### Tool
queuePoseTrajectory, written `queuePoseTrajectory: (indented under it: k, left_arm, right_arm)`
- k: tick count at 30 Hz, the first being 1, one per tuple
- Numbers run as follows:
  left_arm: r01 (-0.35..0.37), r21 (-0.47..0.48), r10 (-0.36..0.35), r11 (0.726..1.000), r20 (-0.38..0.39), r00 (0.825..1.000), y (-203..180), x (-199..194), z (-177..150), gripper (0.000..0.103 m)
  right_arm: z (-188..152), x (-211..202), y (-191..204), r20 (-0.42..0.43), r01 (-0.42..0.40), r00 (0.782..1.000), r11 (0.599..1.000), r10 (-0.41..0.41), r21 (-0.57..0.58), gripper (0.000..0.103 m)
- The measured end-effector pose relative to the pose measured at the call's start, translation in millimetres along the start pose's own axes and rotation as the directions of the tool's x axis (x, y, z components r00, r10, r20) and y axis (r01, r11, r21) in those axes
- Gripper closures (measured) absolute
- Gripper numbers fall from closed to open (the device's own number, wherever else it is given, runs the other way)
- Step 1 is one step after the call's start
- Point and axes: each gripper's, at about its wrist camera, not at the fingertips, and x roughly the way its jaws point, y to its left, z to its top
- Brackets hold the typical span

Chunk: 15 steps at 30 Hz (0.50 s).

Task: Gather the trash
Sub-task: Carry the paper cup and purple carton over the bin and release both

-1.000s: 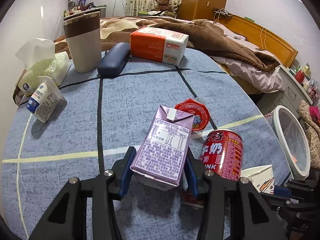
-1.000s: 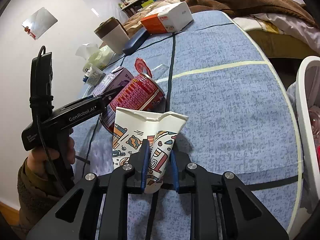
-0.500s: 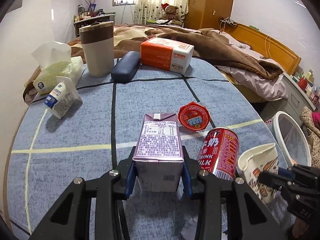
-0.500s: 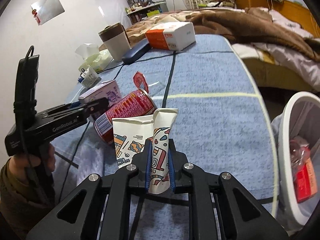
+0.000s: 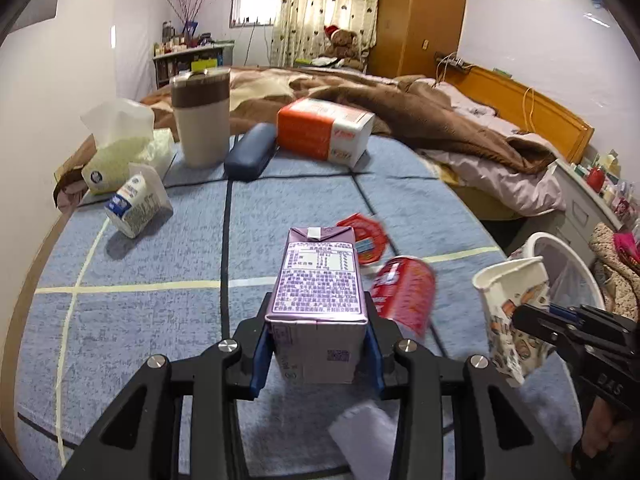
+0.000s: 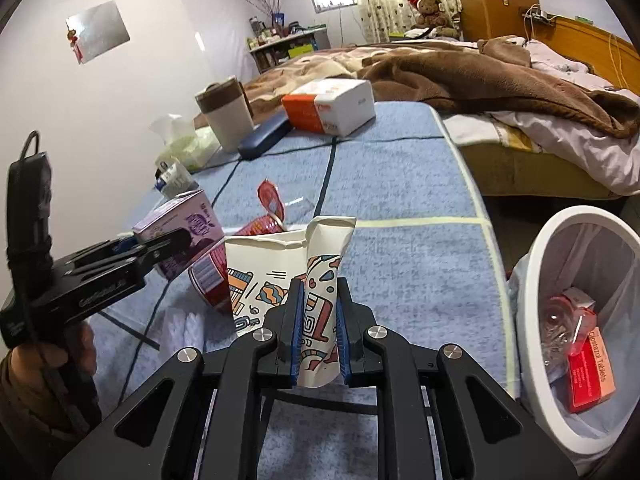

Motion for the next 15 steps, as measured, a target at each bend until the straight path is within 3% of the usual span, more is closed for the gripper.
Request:
queuePoseTrajectory:
  k: [15]
  left_arm:
    - [0.052, 0.057, -0.057, 0.997, 0.090, 0.994, -53.5, -43.7, 5.0, 0.063]
  right_arm:
    - [2.8, -50.5, -17.1, 0.127, 0.088, 0.988, 0.996, -0.085, -0.017, 0.088]
